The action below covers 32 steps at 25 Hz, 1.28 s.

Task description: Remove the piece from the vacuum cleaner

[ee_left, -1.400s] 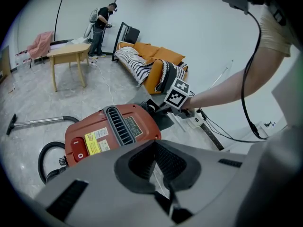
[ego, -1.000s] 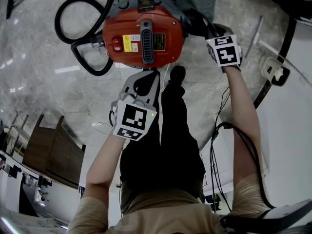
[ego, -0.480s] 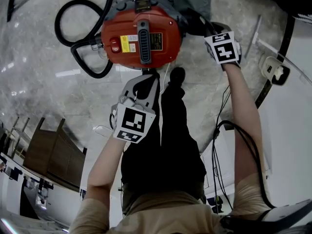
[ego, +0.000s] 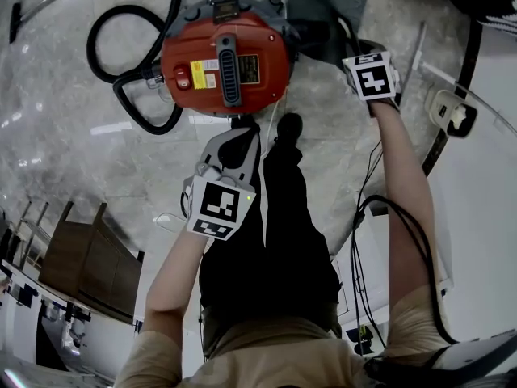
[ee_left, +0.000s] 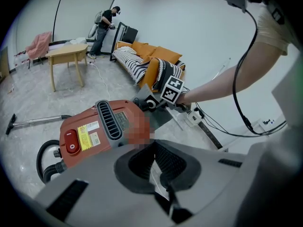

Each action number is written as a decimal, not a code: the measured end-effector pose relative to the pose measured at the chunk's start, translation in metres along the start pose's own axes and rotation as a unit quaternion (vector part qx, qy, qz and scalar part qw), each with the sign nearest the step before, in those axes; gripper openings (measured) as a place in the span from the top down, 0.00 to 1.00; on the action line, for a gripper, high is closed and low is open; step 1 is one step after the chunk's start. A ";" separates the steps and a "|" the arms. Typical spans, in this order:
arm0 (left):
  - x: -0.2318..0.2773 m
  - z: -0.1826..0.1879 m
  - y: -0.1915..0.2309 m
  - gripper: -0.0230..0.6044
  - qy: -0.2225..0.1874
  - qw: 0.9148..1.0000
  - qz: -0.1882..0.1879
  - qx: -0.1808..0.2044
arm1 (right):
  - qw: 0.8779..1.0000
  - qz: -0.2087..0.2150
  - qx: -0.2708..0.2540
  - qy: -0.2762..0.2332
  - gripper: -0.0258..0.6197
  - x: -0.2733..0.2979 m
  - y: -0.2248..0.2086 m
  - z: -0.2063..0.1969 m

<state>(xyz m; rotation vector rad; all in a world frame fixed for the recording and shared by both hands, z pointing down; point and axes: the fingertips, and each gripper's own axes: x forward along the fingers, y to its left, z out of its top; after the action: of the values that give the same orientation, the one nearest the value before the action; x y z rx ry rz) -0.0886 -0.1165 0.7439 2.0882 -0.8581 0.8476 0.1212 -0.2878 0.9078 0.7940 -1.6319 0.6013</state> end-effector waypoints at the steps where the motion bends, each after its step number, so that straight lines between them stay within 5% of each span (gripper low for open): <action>1: 0.001 0.000 -0.002 0.96 0.001 1.000 -0.002 0.001 | 1.000 -0.001 0.005 0.001 0.91 -0.001 -0.003 -0.005; 6: 0.003 0.003 -0.006 0.96 0.003 1.000 -0.003 0.010 | 0.996 0.005 0.084 -0.015 0.91 -0.009 -0.020 -0.018; 14: 0.018 0.014 -0.027 0.96 0.016 0.999 -0.011 0.035 | 0.967 0.049 0.248 -0.038 0.91 -0.027 -0.021 -0.070; 23: 0.047 0.028 -0.076 0.96 0.068 0.990 -0.068 0.101 | 0.900 0.052 0.429 -0.056 0.91 -0.063 -0.055 -0.166; 28: 0.045 0.040 -0.085 0.96 0.086 0.984 -0.066 0.144 | 0.858 0.053 0.502 -0.092 0.91 -0.088 -0.060 -0.192; 32: 0.042 0.062 -0.097 0.96 0.078 0.982 -0.056 0.162 | 0.836 0.063 0.532 -0.116 0.91 -0.109 -0.059 -0.203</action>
<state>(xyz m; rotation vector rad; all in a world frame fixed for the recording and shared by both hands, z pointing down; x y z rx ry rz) 0.0278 -0.1277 0.7083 2.2852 -0.5400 1.1351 0.3058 -0.1539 0.8403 1.6071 -1.4915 1.6247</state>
